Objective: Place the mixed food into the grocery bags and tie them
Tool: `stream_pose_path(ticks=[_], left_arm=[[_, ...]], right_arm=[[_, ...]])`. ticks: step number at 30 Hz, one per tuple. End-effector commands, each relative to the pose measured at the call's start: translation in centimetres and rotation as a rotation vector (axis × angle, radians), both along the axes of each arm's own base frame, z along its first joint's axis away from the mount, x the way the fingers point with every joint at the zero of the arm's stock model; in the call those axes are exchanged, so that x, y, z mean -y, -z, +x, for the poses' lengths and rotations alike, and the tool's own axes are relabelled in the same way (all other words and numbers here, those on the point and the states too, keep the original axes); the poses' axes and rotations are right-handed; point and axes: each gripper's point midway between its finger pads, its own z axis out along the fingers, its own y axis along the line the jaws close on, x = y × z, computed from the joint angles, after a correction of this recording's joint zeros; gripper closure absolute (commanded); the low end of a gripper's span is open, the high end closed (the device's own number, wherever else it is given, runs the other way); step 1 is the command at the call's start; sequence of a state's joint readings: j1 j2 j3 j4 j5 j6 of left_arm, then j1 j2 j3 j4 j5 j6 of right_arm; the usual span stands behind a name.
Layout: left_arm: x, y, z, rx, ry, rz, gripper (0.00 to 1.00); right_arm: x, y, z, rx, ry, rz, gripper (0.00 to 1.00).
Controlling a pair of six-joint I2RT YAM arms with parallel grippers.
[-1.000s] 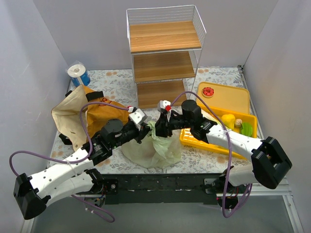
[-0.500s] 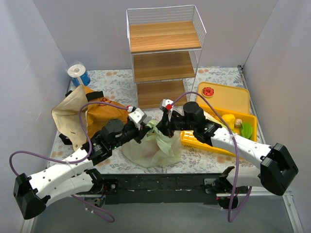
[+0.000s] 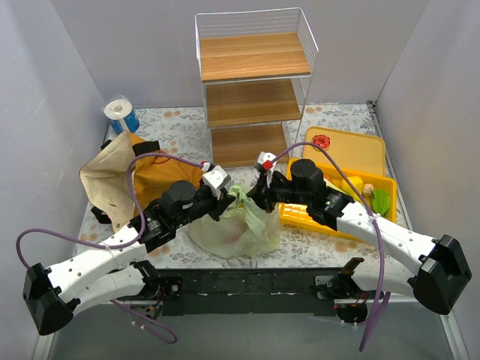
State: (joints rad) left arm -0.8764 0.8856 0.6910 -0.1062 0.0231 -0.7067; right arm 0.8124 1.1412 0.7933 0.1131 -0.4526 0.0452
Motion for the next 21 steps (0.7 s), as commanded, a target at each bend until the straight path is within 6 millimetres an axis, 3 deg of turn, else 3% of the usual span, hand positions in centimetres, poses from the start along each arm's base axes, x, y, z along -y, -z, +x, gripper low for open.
stream_pose_path(ticks=[1, 6, 10, 17, 19, 21], left_arm=[[-0.7, -1.2, 0.4, 0.020, -0.032, 0.015, 0.99], [-0.7, -2.3, 0.1, 0.033, -0.023, -0.011, 0.90], [-0.4, -1.8, -0.2, 0.007, 0.001, 0.001, 0.84], [-0.4, -1.5, -0.3, -0.008, 0.003, 0.011, 0.83], [-0.3, -2.0, -0.4, -0.005, 0.008, -0.002, 0.76], [-0.1, -2.7, -0.6, 0.004, 0.024, -0.021, 0.60]], right_arm=[[1.9, 0.3, 2.4, 0.029, 0.168, -0.069, 0.99], [2.7, 0.9, 4.2, 0.045, 0.270, -0.117, 0.99], [4.0, 1.5, 5.3, 0.044, 0.365, -0.166, 0.99], [5.1, 0.8, 5.4, 0.080, 0.406, -0.150, 0.99], [4.6, 0.5, 5.0, 0.078, 0.372, -0.134, 0.99], [4.2, 0.5, 4.8, 0.074, 0.349, -0.126, 0.99]])
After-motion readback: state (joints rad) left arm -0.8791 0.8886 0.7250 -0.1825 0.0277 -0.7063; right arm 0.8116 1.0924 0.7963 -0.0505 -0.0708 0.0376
